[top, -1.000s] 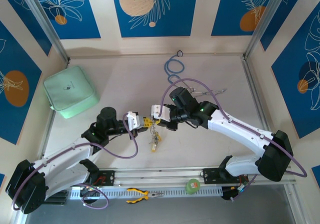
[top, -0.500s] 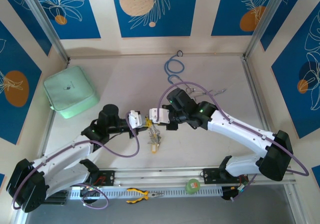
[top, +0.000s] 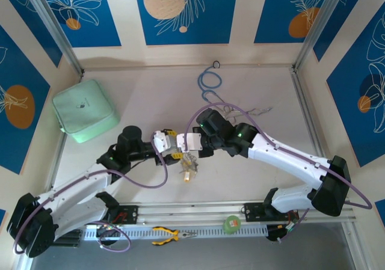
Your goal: Put the keys on the keyring
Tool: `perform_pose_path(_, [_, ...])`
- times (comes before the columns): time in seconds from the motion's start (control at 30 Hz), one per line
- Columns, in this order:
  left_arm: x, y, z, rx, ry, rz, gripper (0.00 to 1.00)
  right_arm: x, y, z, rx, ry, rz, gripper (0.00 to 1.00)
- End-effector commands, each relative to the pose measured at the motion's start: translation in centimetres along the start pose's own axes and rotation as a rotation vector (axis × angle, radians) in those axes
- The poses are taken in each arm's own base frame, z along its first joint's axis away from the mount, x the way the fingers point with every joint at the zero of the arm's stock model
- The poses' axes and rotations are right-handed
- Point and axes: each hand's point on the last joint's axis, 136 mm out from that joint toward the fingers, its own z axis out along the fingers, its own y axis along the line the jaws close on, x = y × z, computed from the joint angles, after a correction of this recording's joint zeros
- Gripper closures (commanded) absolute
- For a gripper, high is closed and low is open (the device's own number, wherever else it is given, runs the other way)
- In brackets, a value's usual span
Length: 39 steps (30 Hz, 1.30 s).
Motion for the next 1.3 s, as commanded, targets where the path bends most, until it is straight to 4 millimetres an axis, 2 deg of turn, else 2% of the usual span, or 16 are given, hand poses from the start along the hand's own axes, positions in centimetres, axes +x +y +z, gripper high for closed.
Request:
perform_pose_path(0.0, [-1.3,1.4,-1.4,-0.127,-0.070,0.001,0.24,-1.6,-1.0,-1.1,0.027,-0.067,0.033,1.00])
perform_pose_path(0.07, [-1.6,2.7,-2.7,-0.240,-0.102,-0.005,0.22,-2.1,-0.8,-0.8,0.015,-0.089,0.054,1.00])
perform_pose_path(0.17, [-3.1,5.2,-6.0,-0.462,-0.187,-0.006,0.20,-3.5,-1.4,-0.4,0.020,-0.149,0.092,1.00])
perform_pose_path(0.27, [-4.3,7.9,-10.7,-0.734,-0.260,-0.027,0.19,-6.2,-2.2,0.0,0.006,-0.242,0.122,1.00])
perform_pose_path(0.33, [-4.0,9.9,-14.3,-0.947,-0.279,-0.070,0.16,-8.4,-3.0,0.2,0.001,-0.308,0.163,1.00])
perform_pose_path(0.4, [-3.7,11.1,-17.1,-1.099,-0.285,-0.116,0.15,-10.4,-3.7,0.5,-0.012,-0.374,0.215,1.00])
perform_pose_path(0.43, [-3.6,11.4,-17.9,-1.146,-0.277,-0.130,0.14,-11.3,-4.0,0.8,-0.016,-0.402,0.236,1.00])
perform_pose_path(0.5, [-3.5,11.7,-18.3,-1.165,-0.251,-0.139,0.14,-12.1,-4.4,1.9,-0.015,-0.431,0.271,1.00])
perform_pose_path(0.57, [-3.2,11.8,-17.9,-1.163,-0.223,-0.141,0.14,-11.9,-4.6,3.7,-0.012,-0.421,0.299,1.00])
perform_pose_path(0.67, [-2.4,12.3,-17.5,-1.179,-0.183,-0.150,0.14,-9.1,-4.4,6.7,-0.003,-0.338,0.333,1.00])
perform_pose_path(0.73, [-1.9,12.6,-17.2,-1.192,-0.164,-0.155,0.14,-6.1,-4.1,8.4,-0.001,-0.251,0.361,1.00])
perform_pose_path(0.8, [-1.7,12.8,-16.7,-1.188,-0.154,-0.162,0.14,-3.2,-3.5,9.0,0.005,-0.171,0.367,1.00])
perform_pose_path(0.93, [-1.1,13.0,-15.7,-1.173,-0.139,-0.176,0.14,2.1,-2.4,8.7,0.016,0.018,0.312,1.00])
perform_pose_path(1.03, [-0.6,13.2,-15.2,-1.173,-0.120,-0.183,0.14,5.2,-2.1,7.7,0.025,0.148,0.246,1.00])
perform_pose_path(1.27, [1.0,13.5,-14.5,-1.174,-0.080,-0.209,0.14,10.6,-1.2,6.3,0.012,0.409,0.134,1.00])
